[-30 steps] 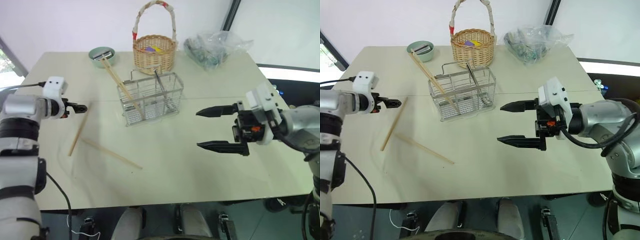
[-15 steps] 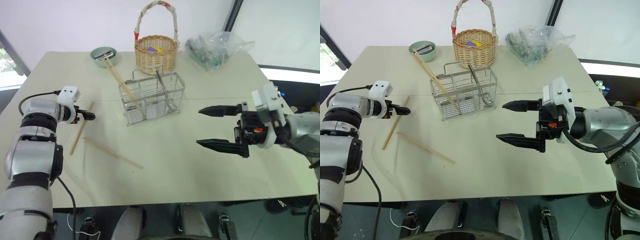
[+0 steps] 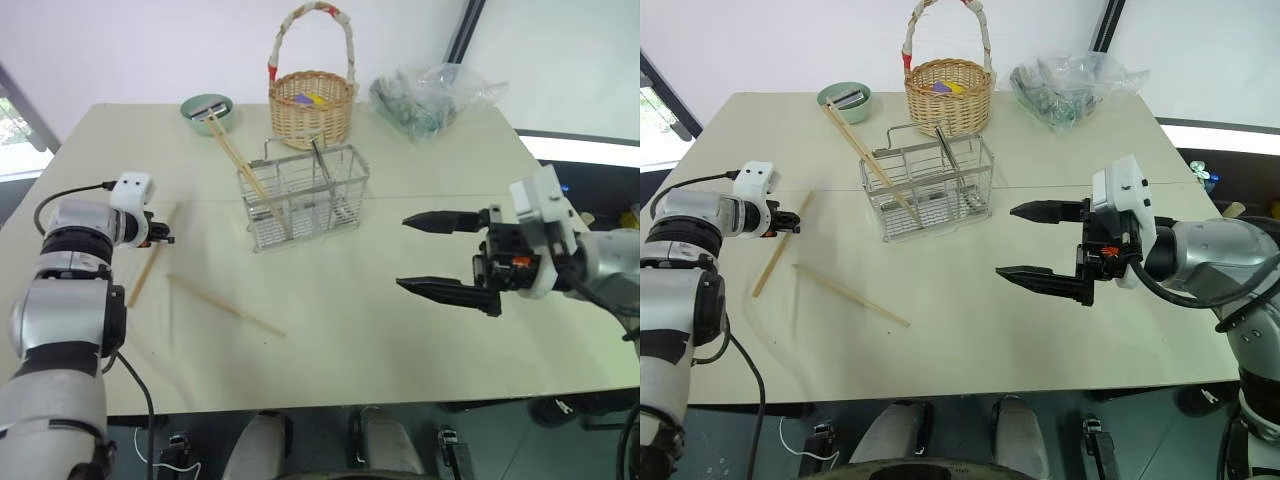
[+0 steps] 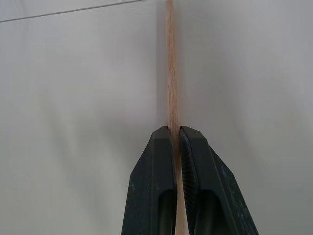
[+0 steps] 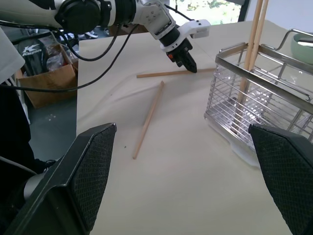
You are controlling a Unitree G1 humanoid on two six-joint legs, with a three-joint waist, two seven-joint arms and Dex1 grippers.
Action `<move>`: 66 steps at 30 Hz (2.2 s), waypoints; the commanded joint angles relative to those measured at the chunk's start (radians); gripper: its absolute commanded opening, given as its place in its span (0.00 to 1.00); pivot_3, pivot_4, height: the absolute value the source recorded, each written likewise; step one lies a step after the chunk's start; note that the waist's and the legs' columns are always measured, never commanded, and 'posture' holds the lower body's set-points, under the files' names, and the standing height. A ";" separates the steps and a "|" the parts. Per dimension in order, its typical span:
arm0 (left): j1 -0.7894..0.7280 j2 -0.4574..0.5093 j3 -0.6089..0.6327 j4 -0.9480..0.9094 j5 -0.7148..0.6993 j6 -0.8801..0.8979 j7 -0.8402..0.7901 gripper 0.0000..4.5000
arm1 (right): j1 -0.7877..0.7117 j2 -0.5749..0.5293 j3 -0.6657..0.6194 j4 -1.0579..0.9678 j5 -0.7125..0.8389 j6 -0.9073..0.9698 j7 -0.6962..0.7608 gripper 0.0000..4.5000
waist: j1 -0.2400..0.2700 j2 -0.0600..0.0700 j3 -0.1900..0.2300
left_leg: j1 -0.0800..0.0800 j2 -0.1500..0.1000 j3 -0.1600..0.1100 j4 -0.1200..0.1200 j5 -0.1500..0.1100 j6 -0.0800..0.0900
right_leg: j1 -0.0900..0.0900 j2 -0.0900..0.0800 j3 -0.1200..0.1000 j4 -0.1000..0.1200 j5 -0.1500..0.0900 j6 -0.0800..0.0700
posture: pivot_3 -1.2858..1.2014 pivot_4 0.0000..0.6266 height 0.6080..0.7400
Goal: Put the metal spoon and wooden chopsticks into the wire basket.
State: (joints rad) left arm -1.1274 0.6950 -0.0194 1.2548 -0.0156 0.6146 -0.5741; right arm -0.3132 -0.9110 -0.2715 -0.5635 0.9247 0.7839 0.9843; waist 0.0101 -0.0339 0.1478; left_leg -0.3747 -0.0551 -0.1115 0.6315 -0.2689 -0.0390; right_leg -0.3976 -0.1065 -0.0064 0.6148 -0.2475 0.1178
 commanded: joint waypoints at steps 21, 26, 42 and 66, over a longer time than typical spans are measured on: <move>0.160 -0.254 0.422 -1.277 -0.693 0.067 0.254 0.00 | -0.021 0.000 0.011 0.010 0.026 0.002 -0.056 1.00 | 0.003 -0.002 0.001 | 0.002 -0.002 0.001 0.005 0.000 0.000 | 0.007 -0.005 -0.004 -0.002 0.001 0.002 | 0.52 0.24 0.55; 0.151 -0.303 0.366 -1.215 -0.642 -0.019 0.237 0.00 | -0.007 -0.006 -0.007 -0.006 0.045 0.010 -0.077 1.00 | 0.001 -0.002 0.001 | 0.001 -0.002 0.001 0.005 0.000 0.000 | 0.005 -0.004 -0.003 -0.002 0.001 0.002 | 0.52 0.24 0.55; 0.281 -0.454 0.249 -1.174 -0.534 -0.189 0.217 0.33 | 0.004 -0.022 -0.066 -0.038 0.119 0.043 -0.177 1.00 | 0.004 -0.002 0.001 | 0.000 -0.003 0.002 0.005 -0.001 0.002 | 0.005 -0.005 -0.003 -0.003 0.001 0.002 | 0.52 0.24 0.55; 0.190 0.275 0.148 -1.300 -0.736 0.127 -0.615 0.99 | -0.030 -0.002 0.039 0.077 0.002 -0.026 -0.088 1.00 | 0.004 0.002 0.003 | 0.000 -0.002 0.002 0.001 -0.001 0.002 | 0.004 -0.004 -0.003 -0.005 -0.001 -0.002 | 0.52 0.24 0.55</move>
State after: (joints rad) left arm -0.9395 0.9452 0.1620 -0.0116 -0.7493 0.7386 -1.1012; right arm -0.3326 -0.9176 -0.2230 -0.4834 0.9400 0.7864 0.8827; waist 0.0139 -0.0324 0.1507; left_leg -0.3744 -0.0572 -0.1098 0.6323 -0.2697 -0.0369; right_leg -0.3937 -0.1108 -0.0096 0.6103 -0.2488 0.1159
